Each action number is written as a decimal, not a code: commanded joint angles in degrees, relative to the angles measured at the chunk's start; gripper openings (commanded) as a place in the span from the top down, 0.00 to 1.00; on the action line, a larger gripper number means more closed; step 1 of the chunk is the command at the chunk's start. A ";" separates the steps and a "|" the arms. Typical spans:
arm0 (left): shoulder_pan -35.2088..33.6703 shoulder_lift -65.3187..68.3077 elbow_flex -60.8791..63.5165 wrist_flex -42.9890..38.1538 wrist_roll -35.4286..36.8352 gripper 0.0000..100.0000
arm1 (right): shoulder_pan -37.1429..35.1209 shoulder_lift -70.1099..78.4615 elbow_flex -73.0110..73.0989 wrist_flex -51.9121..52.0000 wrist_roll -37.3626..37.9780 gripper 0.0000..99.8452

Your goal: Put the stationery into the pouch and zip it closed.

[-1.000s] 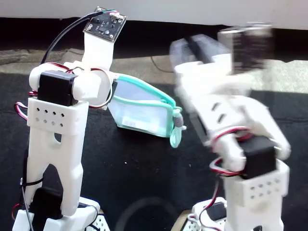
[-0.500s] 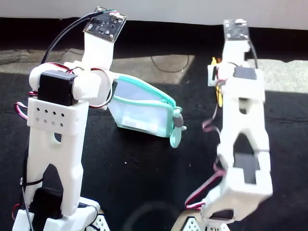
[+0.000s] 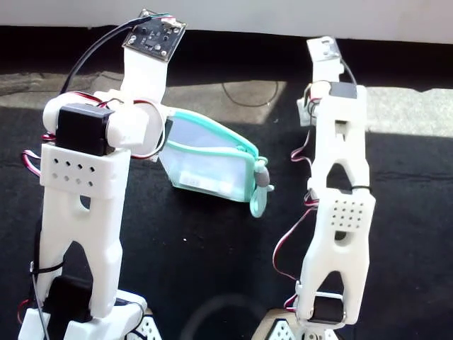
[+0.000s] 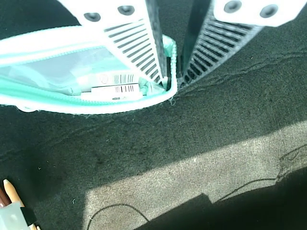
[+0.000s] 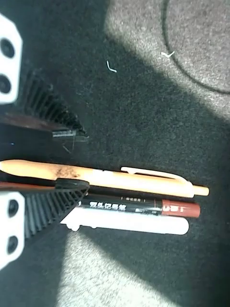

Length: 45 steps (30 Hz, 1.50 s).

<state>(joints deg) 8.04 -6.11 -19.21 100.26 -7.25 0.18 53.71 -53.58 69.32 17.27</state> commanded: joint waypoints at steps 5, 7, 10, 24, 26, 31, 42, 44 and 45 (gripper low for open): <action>-0.22 1.19 1.89 0.62 0.00 0.99 | 1.63 9.10 -16.31 5.67 0.79 0.87; -0.31 1.10 1.71 0.62 0.00 0.99 | 1.36 10.68 -18.59 7.52 0.79 0.87; -0.48 0.57 1.63 0.62 0.00 0.99 | 1.27 12.62 -21.14 9.71 0.88 0.87; -0.57 1.01 1.63 0.18 0.35 0.99 | 0.48 13.93 -22.29 21.23 0.97 0.87; -0.40 1.01 1.63 0.18 0.35 0.99 | -0.31 14.02 -22.29 21.41 0.97 0.87; -0.22 1.10 1.63 0.09 0.35 0.99 | -1.54 14.20 -21.67 21.41 4.22 0.87; -0.48 1.10 1.89 0.18 0.09 0.99 | 0.57 13.49 -27.03 31.87 8.44 0.99; -0.57 1.10 1.89 0.18 0.09 0.99 | 1.98 12.70 -28.26 31.96 6.86 0.99; -0.57 1.10 1.98 0.18 0.00 0.99 | 2.59 11.65 -28.70 31.96 6.07 0.99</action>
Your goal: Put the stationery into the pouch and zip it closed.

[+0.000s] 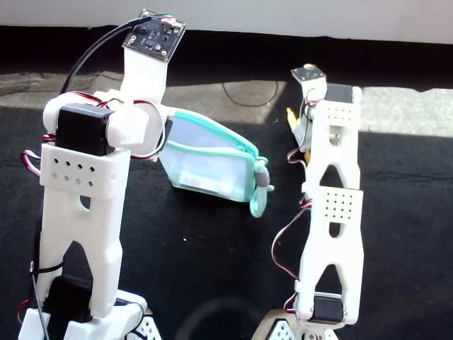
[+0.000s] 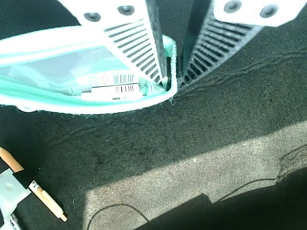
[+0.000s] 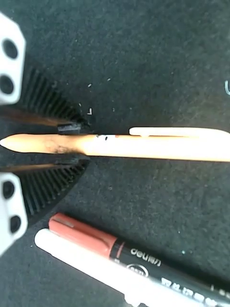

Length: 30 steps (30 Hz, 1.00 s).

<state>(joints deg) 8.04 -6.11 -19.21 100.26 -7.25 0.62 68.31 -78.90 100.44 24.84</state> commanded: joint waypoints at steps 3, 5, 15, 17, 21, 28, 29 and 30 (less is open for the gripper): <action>-0.57 1.10 1.89 0.18 0.00 0.99 | 3.47 -7.34 0.22 0.92 -2.46 0.99; -0.57 1.10 1.80 0.18 0.00 0.99 | 3.65 -12.44 4.97 0.92 -2.46 0.99; -0.31 1.10 1.63 0.09 0.18 0.99 | -2.33 -43.03 41.63 -0.92 -2.37 0.99; -0.48 1.01 1.63 0.09 0.26 0.99 | -1.71 -48.22 50.15 -4.44 -2.20 0.99; -0.22 1.01 1.80 0.18 0.26 0.99 | 1.36 -59.47 73.01 -14.46 0.97 0.99; -0.31 1.01 1.98 0.44 0.26 0.99 | 8.84 -82.68 117.67 -38.99 5.63 0.99; -0.31 1.01 1.98 0.35 0.26 0.99 | 9.45 -85.67 122.59 -41.45 6.07 0.99; -0.22 1.01 1.98 0.26 0.26 0.99 | 9.80 -88.48 126.46 -43.30 6.33 0.99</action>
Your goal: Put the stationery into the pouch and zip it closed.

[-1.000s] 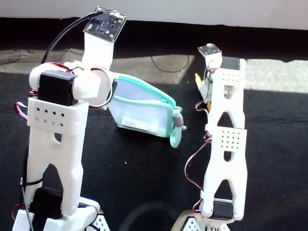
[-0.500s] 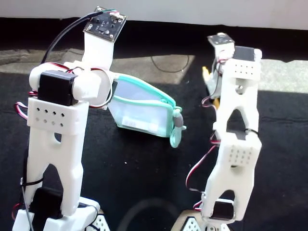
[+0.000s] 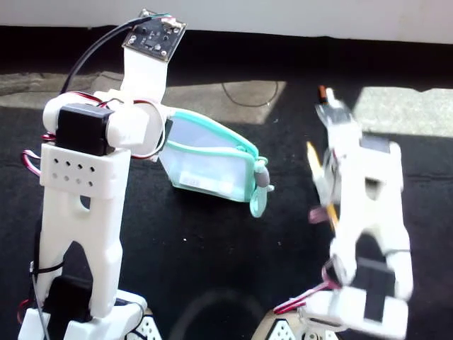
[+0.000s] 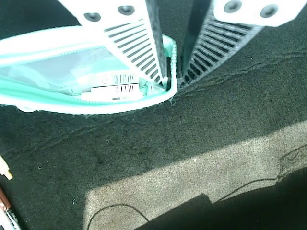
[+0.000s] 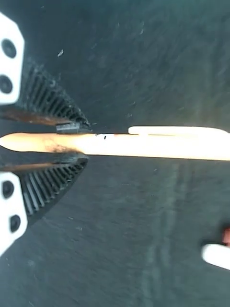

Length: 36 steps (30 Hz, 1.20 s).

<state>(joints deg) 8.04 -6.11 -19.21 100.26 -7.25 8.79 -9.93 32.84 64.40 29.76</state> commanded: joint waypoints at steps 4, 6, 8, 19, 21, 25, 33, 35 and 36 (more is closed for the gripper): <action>-0.13 1.10 1.98 0.18 0.26 0.99 | 1.98 -18.86 24.48 -8.92 3.08 0.99; -0.13 1.10 1.98 0.18 0.26 0.99 | 1.98 -21.32 27.47 -9.01 3.52 0.99; -0.13 1.10 1.98 0.18 0.26 0.99 | 1.98 -21.76 29.23 -9.10 3.52 0.99; -0.13 1.10 1.98 0.18 0.26 0.99 | 1.01 -20.18 26.95 -8.13 3.25 0.84; -0.13 1.10 1.89 0.18 0.26 0.99 | 0.57 -20.09 23.60 -6.11 0.62 0.83; -0.13 1.10 1.71 0.18 0.26 0.99 | -3.47 -19.91 15.52 -4.62 -2.73 0.83; -0.13 1.10 1.98 0.26 0.26 0.99 | -11.12 -6.02 8.40 -6.73 -2.73 0.83; -0.13 1.10 1.98 0.26 0.26 0.99 | -11.12 0.40 5.76 -9.10 -2.81 0.83; -0.13 1.10 1.98 0.26 0.26 0.99 | -11.21 3.82 3.74 -9.63 -2.81 0.83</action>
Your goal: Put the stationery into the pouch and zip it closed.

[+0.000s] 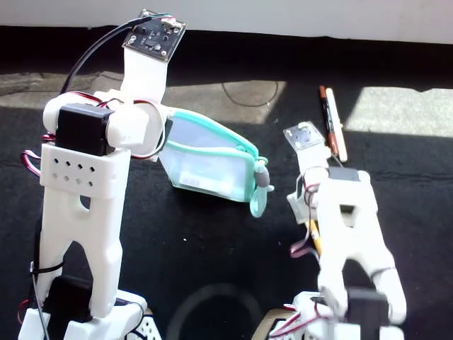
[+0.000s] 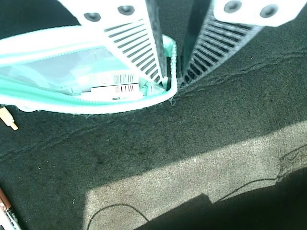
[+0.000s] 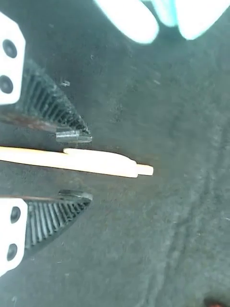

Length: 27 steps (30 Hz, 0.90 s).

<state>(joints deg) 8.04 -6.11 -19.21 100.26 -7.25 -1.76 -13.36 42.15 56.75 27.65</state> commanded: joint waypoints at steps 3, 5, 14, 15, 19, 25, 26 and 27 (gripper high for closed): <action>-0.13 1.10 1.98 0.26 0.26 0.99 | -0.75 15.34 -11.47 -1.80 -0.70 0.83; -0.13 1.10 2.07 0.26 0.26 0.99 | -0.84 19.12 -14.11 -1.80 -0.70 0.83; -0.13 1.10 2.07 0.18 0.26 0.99 | -2.59 24.40 -16.40 -2.07 -0.70 1.00; -0.13 1.10 2.07 0.18 0.26 0.99 | -2.68 24.31 -16.57 -1.89 -0.70 0.99; -0.13 1.10 2.07 0.18 0.26 0.99 | -2.42 23.96 -16.57 -1.01 -0.70 0.99; -0.13 1.10 2.07 0.18 0.26 0.99 | -2.59 10.68 -16.04 6.11 -1.23 0.99; -0.13 1.10 2.07 0.18 0.26 0.99 | -2.42 7.34 -16.04 7.25 -2.37 0.99; -0.13 1.10 2.07 0.18 0.26 0.99 | -2.42 3.65 -16.04 8.22 -3.34 0.99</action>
<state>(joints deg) 8.04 -6.11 -19.21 100.26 -7.25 -3.87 0.79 26.59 62.37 26.59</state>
